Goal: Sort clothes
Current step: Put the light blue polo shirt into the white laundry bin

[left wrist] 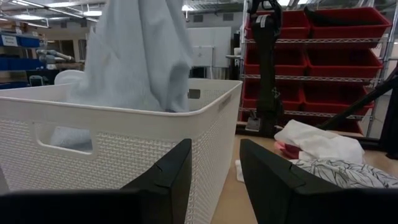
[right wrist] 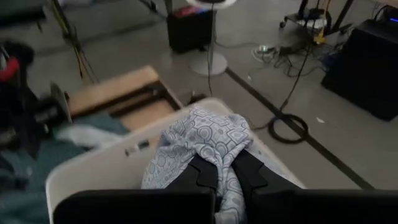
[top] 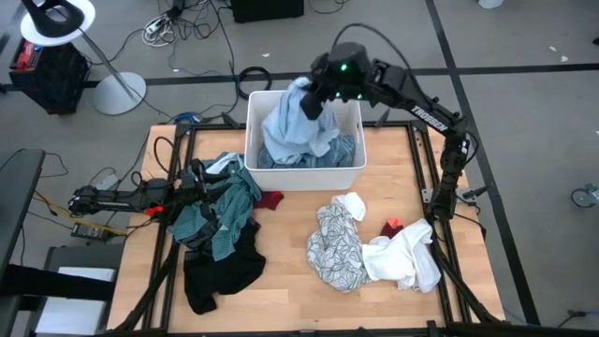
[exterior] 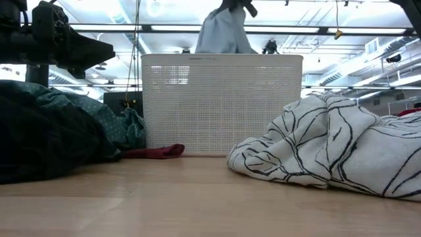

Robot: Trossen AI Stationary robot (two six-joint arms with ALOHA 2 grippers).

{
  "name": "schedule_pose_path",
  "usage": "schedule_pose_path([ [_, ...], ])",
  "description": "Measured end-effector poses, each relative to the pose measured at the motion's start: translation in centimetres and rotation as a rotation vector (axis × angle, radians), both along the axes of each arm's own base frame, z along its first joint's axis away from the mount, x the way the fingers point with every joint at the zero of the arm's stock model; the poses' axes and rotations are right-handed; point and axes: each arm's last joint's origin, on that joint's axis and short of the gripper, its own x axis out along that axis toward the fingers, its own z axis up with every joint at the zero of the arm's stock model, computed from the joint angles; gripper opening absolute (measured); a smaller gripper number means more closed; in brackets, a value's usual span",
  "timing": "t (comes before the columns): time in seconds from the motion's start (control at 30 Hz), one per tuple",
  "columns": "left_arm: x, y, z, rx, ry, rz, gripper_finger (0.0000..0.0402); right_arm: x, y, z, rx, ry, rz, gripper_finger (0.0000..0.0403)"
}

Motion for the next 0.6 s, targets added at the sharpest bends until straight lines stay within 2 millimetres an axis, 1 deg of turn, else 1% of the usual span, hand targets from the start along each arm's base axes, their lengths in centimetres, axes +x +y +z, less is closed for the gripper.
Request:
schedule_pose_path([
  [0.1, 0.0, 0.0, 0.0, 0.000, 0.000, 0.000, 0.0142, 0.8, 0.3, -1.8, 0.010, 0.065, 0.011, 0.0008],
  [0.2, 0.0, 0.0, 0.0, 0.000, 0.000, 0.000, 0.0142, 1.5, 0.1, -4.1, 0.033, 0.124, 0.011, 0.0008],
  [0.33, 0.0, 0.0, 0.0, 0.000, 0.000, 0.000, 0.0142, 2.5, -0.5, -7.9, 0.073, 0.166, -0.003, 0.0008],
  [0.43, 0.0, 0.0, 0.0, 0.000, -0.001, 0.000, 0.0142, 3.3, -1.1, -10.6, 0.105, 0.152, 0.006, 0.0008],
  [0.53, 0.0, 0.0, 0.0, 0.000, -0.001, 0.000, 0.0142, 3.5, -1.7, -13.6, 0.149, 0.148, -0.012, 0.0008],
  [0.6, 0.0, 0.0, 0.0, 0.000, -0.001, 0.000, 0.0142, 3.3, -2.2, -15.6, 0.182, 0.162, -0.041, 0.0008],
])
